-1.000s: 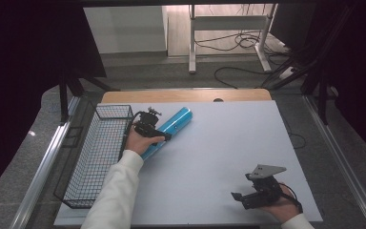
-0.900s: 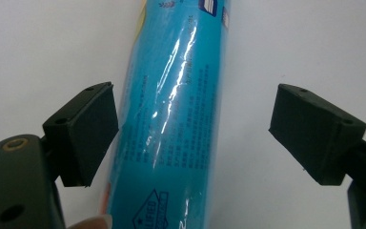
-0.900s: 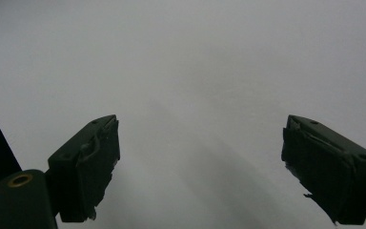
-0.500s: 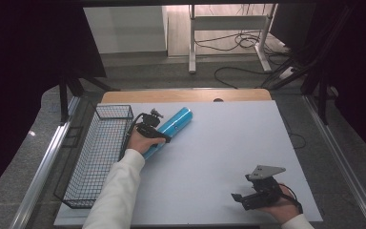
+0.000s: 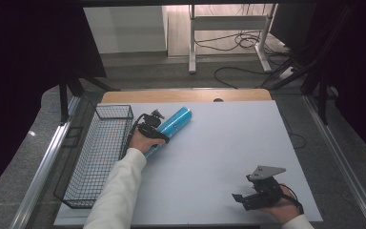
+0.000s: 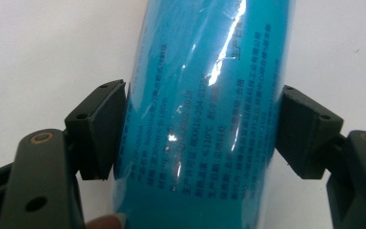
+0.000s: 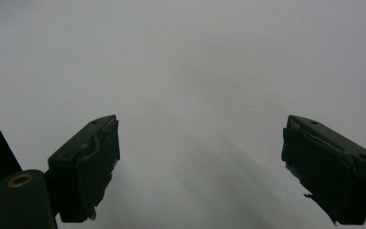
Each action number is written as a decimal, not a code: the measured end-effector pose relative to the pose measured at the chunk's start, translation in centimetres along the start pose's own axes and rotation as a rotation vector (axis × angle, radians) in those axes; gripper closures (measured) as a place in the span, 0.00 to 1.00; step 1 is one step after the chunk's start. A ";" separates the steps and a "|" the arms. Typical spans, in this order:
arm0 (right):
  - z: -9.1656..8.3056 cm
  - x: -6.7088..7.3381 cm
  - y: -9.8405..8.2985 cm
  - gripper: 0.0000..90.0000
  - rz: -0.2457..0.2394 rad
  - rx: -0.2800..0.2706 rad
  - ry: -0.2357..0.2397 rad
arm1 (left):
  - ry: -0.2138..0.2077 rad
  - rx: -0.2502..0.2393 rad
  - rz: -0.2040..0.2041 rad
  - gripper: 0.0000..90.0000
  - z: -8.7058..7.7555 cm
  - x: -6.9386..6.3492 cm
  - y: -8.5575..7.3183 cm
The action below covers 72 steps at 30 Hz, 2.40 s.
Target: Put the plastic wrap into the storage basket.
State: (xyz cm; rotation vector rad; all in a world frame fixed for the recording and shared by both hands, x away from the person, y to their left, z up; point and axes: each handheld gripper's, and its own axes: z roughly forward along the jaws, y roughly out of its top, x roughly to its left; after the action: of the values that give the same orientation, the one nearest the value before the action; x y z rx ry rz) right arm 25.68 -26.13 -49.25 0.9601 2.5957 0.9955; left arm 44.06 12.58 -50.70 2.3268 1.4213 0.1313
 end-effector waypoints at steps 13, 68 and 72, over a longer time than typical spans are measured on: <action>-0.2 -0.1 0.0 0.15 0.008 -0.009 -0.011 | -0.025 0.022 0.027 0.32 -0.2 -0.1 0.2; -0.2 0.0 0.3 0.15 0.008 -0.026 0.004 | -0.262 -0.184 0.018 0.35 -16.2 -2.1 -5.2; -0.2 0.0 0.4 0.15 0.011 -0.027 0.003 | -0.242 -0.206 0.013 0.35 -17.8 -1.4 -6.3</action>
State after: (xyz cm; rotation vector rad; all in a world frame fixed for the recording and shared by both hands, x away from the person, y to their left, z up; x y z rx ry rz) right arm 25.74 -26.03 -48.84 0.9675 2.5757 1.0333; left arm 33.01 19.07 -36.74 2.1046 1.2135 -0.0008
